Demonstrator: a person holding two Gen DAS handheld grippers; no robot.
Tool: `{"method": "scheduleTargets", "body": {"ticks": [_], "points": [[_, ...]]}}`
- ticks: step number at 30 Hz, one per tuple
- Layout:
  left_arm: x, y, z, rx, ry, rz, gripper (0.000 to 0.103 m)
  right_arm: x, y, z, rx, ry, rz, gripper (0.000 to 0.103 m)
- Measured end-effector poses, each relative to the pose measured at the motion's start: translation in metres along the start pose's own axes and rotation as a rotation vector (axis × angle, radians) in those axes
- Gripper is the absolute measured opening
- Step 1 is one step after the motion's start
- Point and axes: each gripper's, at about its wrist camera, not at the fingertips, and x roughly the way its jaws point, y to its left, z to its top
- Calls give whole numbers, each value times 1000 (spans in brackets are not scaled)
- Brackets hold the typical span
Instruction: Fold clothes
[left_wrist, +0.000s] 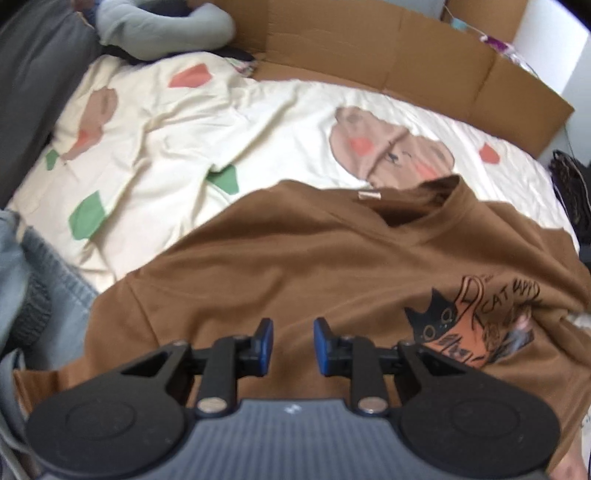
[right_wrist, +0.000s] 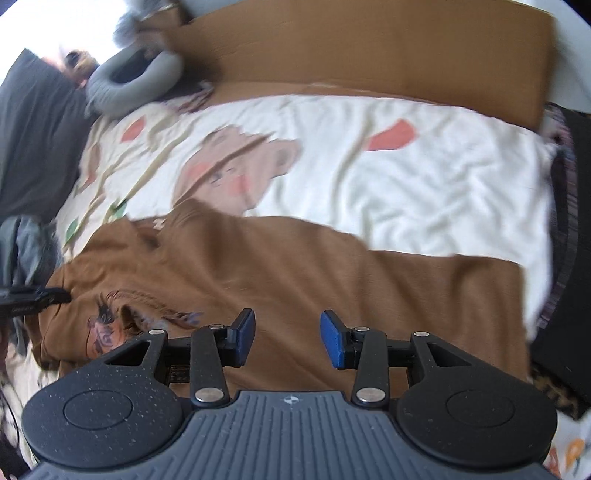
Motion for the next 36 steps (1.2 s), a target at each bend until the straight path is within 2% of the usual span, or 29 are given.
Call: {"method": "scheduleTargets", "body": {"ticks": [2, 4, 9, 13, 15, 17, 19, 21, 22, 23, 24, 26, 28, 31, 36], "points": [[4, -2, 0, 27, 2, -13, 25, 10, 13, 3, -45, 10, 19, 46], [9, -5, 0, 58, 5, -19, 25, 20, 25, 6, -87, 20, 39, 52], [22, -10, -1, 116, 19, -35, 25, 50, 56, 12, -190, 51, 64, 52], [29, -8, -2, 135, 36, -55, 17, 67, 74, 17, -242, 51, 51, 52], [29, -8, -2, 156, 41, -45, 20, 75, 82, 19, -272, 55, 42, 52], [29, -8, -1, 171, 46, -27, 36, 82, 87, 21, -291, 57, 37, 52], [29, -5, -2, 174, 50, -32, 38, 88, 92, 23, -303, 58, 27, 52], [31, -1, -4, 169, 54, -47, 35, 93, 95, 26, -309, 62, 24, 52], [33, 1, -5, 162, 57, -55, 29, 96, 97, 27, -315, 62, 24, 52], [36, 2, -7, 155, 60, -63, 12, 99, 98, 27, -323, 63, 23, 52], [38, 4, -8, 151, 64, -68, 4, 102, 100, 28, -331, 64, 23, 51], [38, 4, -10, 150, 56, -70, 1, 107, 101, 29, -342, 70, 23, 45], [34, 5, -10, 145, 38, -76, 0, 107, 101, 32, -342, 66, 19, 15], [22, 9, -7, 126, 7, -88, 0, 103, 100, 35, -339, 49, 17, 2], [-1, 15, -2, 97, -34, -121, 0, 89, 99, 40, -332, 18, 36, 1]]}}
